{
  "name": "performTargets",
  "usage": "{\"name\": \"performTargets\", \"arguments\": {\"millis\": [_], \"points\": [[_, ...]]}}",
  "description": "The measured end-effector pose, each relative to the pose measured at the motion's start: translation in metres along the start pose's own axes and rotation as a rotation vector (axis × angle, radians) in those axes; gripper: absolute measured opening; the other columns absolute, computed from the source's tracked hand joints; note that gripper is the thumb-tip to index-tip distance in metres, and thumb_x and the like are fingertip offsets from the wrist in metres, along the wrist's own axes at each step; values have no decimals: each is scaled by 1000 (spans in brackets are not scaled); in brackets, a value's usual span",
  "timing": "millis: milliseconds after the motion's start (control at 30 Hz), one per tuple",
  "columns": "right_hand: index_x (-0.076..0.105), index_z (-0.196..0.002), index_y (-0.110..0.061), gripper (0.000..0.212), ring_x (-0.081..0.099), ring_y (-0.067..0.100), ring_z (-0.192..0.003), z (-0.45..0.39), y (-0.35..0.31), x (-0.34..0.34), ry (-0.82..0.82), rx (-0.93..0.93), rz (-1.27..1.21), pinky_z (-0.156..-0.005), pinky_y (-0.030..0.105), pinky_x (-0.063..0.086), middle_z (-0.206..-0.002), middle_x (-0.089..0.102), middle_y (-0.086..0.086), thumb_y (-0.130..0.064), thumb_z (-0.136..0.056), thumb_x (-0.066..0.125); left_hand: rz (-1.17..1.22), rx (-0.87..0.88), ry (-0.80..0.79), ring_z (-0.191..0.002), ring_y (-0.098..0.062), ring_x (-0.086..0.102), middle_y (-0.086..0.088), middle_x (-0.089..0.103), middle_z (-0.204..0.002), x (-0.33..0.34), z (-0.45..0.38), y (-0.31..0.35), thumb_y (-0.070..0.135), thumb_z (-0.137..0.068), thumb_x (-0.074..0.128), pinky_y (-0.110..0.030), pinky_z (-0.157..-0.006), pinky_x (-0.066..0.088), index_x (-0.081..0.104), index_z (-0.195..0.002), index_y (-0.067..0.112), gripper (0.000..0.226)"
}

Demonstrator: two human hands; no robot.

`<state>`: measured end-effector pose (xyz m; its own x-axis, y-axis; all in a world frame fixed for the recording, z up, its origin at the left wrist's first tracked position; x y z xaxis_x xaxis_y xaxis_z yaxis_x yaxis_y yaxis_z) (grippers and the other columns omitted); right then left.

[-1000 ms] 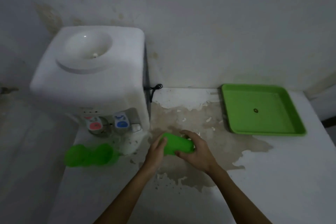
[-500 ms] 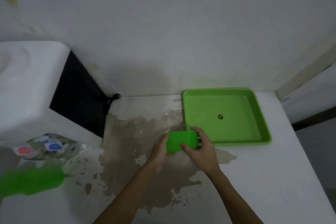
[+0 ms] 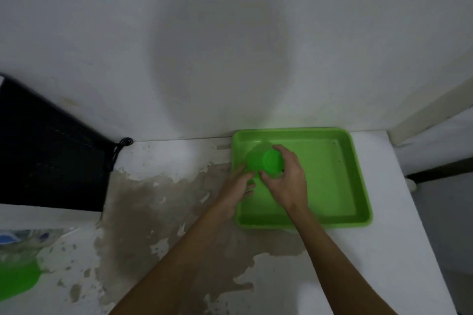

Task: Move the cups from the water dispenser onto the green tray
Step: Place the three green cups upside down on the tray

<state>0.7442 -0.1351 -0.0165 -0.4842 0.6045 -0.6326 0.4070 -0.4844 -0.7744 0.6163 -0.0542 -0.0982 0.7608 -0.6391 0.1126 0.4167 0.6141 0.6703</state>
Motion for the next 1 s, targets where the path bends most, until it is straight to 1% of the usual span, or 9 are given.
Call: {"name": "performTargets", "arguments": {"millis": [100, 233, 367, 433, 567, 700, 767, 867, 1000], "points": [[51, -137, -18, 73, 57, 27, -120, -21, 5, 9, -21, -1, 46, -95, 42, 53, -131, 60, 7, -21, -71, 83, 7, 25, -1, -92, -13, 67, 10, 68, -101, 5, -13, 8, 24, -94, 61, -30, -83, 55, 54, -128, 34, 36], [50, -138, -19, 74, 57, 29, -120, -42, 6, 20, -48, -8, 82, -93, 45, 54, -132, 60, 8, -21, -72, 82, 6, 56, 7, -97, -17, 67, 7, 71, -101, 8, -25, 17, 22, -95, 57, -34, -90, 54, 65, -104, 36, 19], [49, -140, -15, 75, 56, 30, -121, -56, 0, 32, -73, -47, 82, -96, 40, 52, -132, 60, 11, -22, -74, 83, 18, 84, 8, -100, -17, 68, 1, 72, -110, 5, -28, 26, 15, -96, 52, -24, -81, 55, 65, -120, 30, 31], [49, -139, -14, 74, 56, 30, -120, -59, -2, 36, -77, -58, 70, -98, 39, 51, -131, 60, 12, -20, -74, 83, 27, 104, 1, -99, -15, 68, 3, 72, -109, 4, -28, 31, 14, -96, 51, -19, -76, 54, 66, -112, 34, 29], [50, -139, -11, 75, 57, 32, -119, -59, -4, 37, -80, -56, 38, -100, 42, 51, -130, 59, 14, -17, -72, 84, 31, 130, 1, -102, -18, 68, 1, 73, -112, 0, -28, 35, 13, -96, 53, -26, -85, 55, 65, -118, 32, 32], [48, -139, -11, 79, 56, 30, -119, -50, -3, 31, -76, -40, 21, -100, 41, 51, -132, 56, 14, -16, -70, 86, 2, 184, 61, -99, -20, 70, 1, 76, -101, -12, -25, 36, 13, -90, 59, -34, -84, 53, 71, -104, 31, 26], [51, -136, -11, 74, 54, 29, -120, -39, -6, 20, -4, -41, 41, -101, 38, 50, -131, 52, 14, -16, -70, 84, -27, 238, 98, -97, -20, 71, 2, 76, -98, -24, -18, 36, 15, -86, 63, -32, -80, 53, 72, -103, 31, 25], [61, -123, -8, 54, 57, 30, -112, -19, -16, 7, 99, -72, 74, -96, 32, 49, -120, 55, 15, -12, -72, 79, -92, 352, 119, -78, -14, 68, 7, 71, -75, -41, -1, 40, 15, -80, 67, -29, -72, 52, 72, -86, 32, 19], [69, -103, -7, 26, 63, 27, -88, 13, -44, 21, 47, -106, 33, -80, 40, 55, -98, 64, 12, -6, -77, 73, -184, 466, 130, -70, -11, 59, 0, 62, -75, -80, 37, 34, 11, -78, 69, -29, -70, 48, 70, -81, 29, 18]]}}
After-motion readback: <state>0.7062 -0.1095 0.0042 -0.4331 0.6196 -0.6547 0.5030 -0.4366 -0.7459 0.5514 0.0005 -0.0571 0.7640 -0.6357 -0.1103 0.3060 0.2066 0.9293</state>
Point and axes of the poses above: each hand's wrist, its own z-axis away from the middle knuckle, its own x-axis out of the palm, y = z × x, the point moved 10 cm from there along -z, towards the middle knuckle
